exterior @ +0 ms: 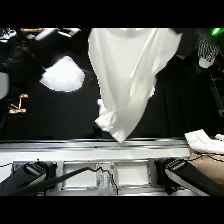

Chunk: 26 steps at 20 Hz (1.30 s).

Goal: Fold the clothes and pants, and hang the long-sleeved shirts on hangers.

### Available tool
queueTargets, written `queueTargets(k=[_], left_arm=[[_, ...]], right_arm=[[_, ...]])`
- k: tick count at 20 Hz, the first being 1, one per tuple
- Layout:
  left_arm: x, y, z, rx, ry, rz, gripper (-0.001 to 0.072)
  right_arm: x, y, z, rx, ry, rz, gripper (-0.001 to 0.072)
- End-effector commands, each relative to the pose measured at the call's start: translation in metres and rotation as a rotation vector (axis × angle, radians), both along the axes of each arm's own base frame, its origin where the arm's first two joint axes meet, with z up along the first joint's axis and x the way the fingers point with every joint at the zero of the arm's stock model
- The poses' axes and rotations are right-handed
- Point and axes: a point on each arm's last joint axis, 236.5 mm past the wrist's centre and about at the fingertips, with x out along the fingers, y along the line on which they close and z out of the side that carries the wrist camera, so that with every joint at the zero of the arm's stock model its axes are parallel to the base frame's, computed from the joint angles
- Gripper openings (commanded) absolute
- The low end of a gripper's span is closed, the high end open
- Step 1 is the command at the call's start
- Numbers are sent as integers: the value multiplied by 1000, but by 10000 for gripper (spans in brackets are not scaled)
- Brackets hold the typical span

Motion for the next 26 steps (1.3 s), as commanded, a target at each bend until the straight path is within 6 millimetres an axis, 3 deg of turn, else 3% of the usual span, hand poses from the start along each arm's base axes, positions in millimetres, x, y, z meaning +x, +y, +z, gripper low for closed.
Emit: queueTargets(k=[1, 3, 4, 5, 6, 8, 11, 14, 17, 20, 23, 24, 26], left_arm=[[-17, 21, 32, -80, -11, -3, 12], [-5, 27, 17, -87, 71, -14, 12], [7, 29, -3, -66, 143, -24, 12], [21, 31, -31, -24, 228, -24, 12], [38, 37, -71, 41, 346, -14, 13], [57, 61, -163, 195, 630, 20, 13], [42, 92, -274, 412, 960, -24, 14], [21, 122, -340, 475, 1163, -20, 13], [-7, 132, -384, 458, 1319, -32, 14], [-39, 142, -417, 462, 1460, -68, 14], [-39, 166, -420, 395, 1518, -30, 17], [-33, 173, -415, 344, 1511, -6, 74], [-14, 189, -402, 220, 1483, 51, 423]], right_arm=[[-2, 8, 55, -58, -123, 45, 21], [3, 33, 41, -45, -62, 124, 21], [8, 46, 14, -80, 21, 155, 21], [13, 57, -21, -130, 127, 184, 21], [14, 67, -66, -196, 265, 215, 21], [9, 77, -155, -330, 546, 265, 21], [-4, 82, -265, -460, 900, 291, 22], [0, 90, -335, -507, 1068, 278, 22], [8, 123, -373, -530, 1073, 314, 22], [24, 165, -388, -503, 975, 346, 22], [34, 188, -403, -478, 934, 353, 22], [36, 192, -407, -474, 930, 357, 21], [39, 202, -410, -455, 911, 366, 19]])
